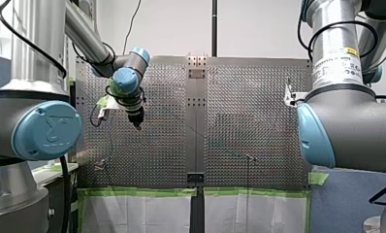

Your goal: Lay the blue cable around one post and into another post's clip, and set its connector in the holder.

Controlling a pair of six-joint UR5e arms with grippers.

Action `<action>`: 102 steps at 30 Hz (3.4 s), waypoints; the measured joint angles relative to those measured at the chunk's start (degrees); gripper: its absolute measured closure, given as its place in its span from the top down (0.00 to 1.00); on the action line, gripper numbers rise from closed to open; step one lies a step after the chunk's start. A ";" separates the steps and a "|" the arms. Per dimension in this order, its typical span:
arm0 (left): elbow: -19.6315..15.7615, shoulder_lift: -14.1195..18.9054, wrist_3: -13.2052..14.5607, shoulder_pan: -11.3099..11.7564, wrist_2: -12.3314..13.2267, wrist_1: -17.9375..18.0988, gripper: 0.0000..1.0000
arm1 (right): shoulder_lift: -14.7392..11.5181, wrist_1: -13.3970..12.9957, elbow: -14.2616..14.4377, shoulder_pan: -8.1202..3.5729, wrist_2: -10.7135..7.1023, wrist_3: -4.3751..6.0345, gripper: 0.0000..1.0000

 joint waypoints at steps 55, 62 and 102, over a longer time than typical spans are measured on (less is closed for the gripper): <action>-7.51 -22.06 -9.32 -13.81 0.46 31.69 1.00 | 0.00 0.00 0.00 0.00 0.00 0.00 1.00; -5.69 -25.25 -5.19 -14.11 0.65 36.07 1.00 | 0.00 0.00 0.00 0.00 0.00 0.00 1.00; -7.92 -25.55 8.36 -13.58 -7.91 59.77 1.00 | 0.00 0.00 0.00 0.00 0.00 0.00 1.00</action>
